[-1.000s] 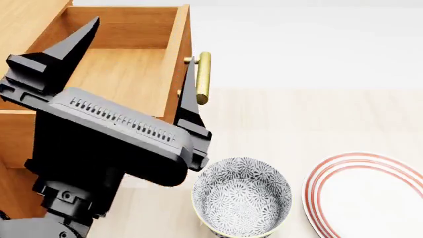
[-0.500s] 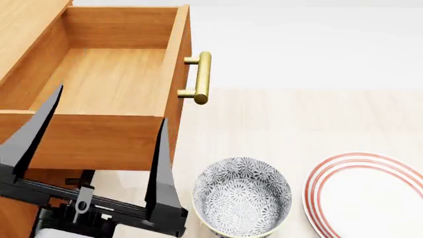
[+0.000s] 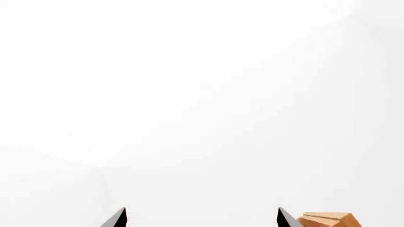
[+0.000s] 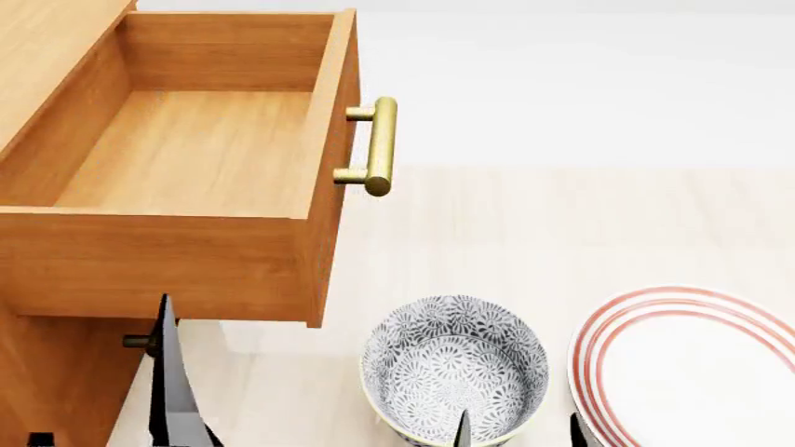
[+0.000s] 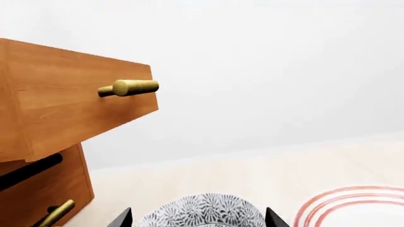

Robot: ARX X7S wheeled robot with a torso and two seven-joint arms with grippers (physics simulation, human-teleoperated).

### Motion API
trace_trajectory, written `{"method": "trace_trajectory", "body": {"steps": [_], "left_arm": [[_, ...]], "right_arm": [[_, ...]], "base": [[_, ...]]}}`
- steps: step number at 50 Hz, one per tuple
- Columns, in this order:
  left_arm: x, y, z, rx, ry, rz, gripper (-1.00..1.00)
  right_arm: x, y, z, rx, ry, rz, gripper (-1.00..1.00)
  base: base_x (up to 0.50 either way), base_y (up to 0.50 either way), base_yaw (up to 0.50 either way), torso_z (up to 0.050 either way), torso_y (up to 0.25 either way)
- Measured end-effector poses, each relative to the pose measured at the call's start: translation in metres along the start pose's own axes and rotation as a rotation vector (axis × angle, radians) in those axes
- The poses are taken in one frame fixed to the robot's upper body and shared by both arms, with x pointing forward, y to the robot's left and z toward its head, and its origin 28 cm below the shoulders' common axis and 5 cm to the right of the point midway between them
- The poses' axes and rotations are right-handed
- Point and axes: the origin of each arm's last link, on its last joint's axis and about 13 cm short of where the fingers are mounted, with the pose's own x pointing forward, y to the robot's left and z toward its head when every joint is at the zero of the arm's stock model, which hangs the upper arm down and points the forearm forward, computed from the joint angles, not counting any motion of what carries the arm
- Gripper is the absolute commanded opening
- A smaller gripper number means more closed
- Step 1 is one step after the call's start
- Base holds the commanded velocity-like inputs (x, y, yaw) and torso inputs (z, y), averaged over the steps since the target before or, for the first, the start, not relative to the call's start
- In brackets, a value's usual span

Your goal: Open the top drawer of the cabinet.

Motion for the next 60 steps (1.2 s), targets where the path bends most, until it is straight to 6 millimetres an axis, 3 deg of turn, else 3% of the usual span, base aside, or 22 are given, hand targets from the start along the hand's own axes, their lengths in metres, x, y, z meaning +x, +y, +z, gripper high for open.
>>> {"method": "trace_trajectory", "body": {"steps": [12,33,47,60], "left_arm": [[-0.008,0.022,-0.020,0.099,0.018,0.219,1.00],[0.017,0.078,-0.032,0.273,0.021,0.655,1.00],[0.039,0.125,-0.019,0.363,-0.086,0.852,1.00],[0.047,0.162,0.007,0.373,-0.230,0.873,1.00]], "right_arm": [[-0.001,-0.007,0.015,0.031,-0.212,-0.070,1.00],[0.024,-0.048,0.063,-0.060,-0.627,-0.409,1.00],[0.033,-0.064,0.114,-0.140,-0.910,-0.531,1.00],[0.031,-0.065,0.156,-0.160,-1.108,-0.564,1.00]], "base": [[0.00,0.00,0.00,0.000,0.000],[0.00,0.00,0.00,0.000,0.000],[0.00,0.00,0.00,0.001,0.000],[0.00,0.00,0.00,0.000,0.000]]}}
